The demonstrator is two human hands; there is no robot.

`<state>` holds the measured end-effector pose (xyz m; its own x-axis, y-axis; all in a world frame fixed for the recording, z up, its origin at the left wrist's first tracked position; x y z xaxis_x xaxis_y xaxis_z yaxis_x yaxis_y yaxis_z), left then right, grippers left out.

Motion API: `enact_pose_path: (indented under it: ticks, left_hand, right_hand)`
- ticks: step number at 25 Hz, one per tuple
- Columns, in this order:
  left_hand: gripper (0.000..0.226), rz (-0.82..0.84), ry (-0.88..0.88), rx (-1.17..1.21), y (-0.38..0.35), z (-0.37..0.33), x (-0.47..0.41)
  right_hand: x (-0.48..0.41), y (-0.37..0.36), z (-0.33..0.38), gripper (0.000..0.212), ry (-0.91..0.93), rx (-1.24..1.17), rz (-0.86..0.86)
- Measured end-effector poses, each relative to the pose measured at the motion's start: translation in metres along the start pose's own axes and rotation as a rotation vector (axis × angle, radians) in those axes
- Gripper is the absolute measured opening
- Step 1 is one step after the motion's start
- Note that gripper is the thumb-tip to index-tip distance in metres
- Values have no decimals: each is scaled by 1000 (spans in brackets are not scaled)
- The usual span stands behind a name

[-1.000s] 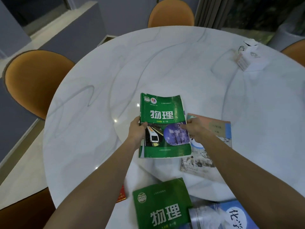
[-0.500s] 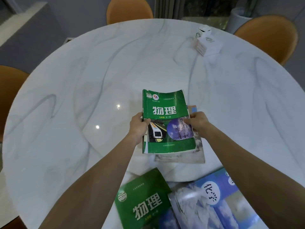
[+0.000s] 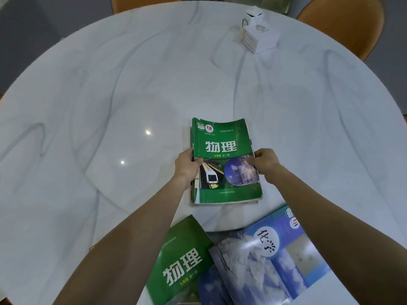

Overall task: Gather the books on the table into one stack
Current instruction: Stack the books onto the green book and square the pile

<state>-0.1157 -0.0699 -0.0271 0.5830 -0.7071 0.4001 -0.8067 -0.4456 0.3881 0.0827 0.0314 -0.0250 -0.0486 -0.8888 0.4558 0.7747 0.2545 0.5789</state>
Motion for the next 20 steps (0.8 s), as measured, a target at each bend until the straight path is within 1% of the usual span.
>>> enact_pose_path:
  ticks: [3,6,8,13,17,20]
  left_hand:
    - [31,-52,-68,-148,-2,1,-1]
    - [29,-93,-148,-402,-5,2,-4]
    - [30,-110,-149,-500,-7,2,-3]
    - [32,-90,-139,-537,-7,6,-5]
    - [33,-66,-148,-531,-5,10,-5]
    - [32,-68,-157,-564,-8,11,-5]
  right_hand:
    - [-2,-1,-6,14,26,37,-22]
    - [-4,-2,-10,22,83,135,-69]
    - [-3,-4,-11,22,111,191,-89]
    - [-3,-9,-13,22,119,223,-95]
    - [-2,-10,-15,16,127,235,-103]
    - [-3,-11,-16,21,129,246,-112]
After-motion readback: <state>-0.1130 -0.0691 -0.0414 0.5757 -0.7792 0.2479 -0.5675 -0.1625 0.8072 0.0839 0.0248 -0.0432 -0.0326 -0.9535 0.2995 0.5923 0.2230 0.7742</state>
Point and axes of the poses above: each hand's wrist, its own x-axis away from the middle knuckle, its own y-axis out of the back of the hand, z = x × y, the point moved 1 cm from there along -x, towards the middle knuckle, and after that the axes turned 7 degrees about -z, right-handed, at the moved point
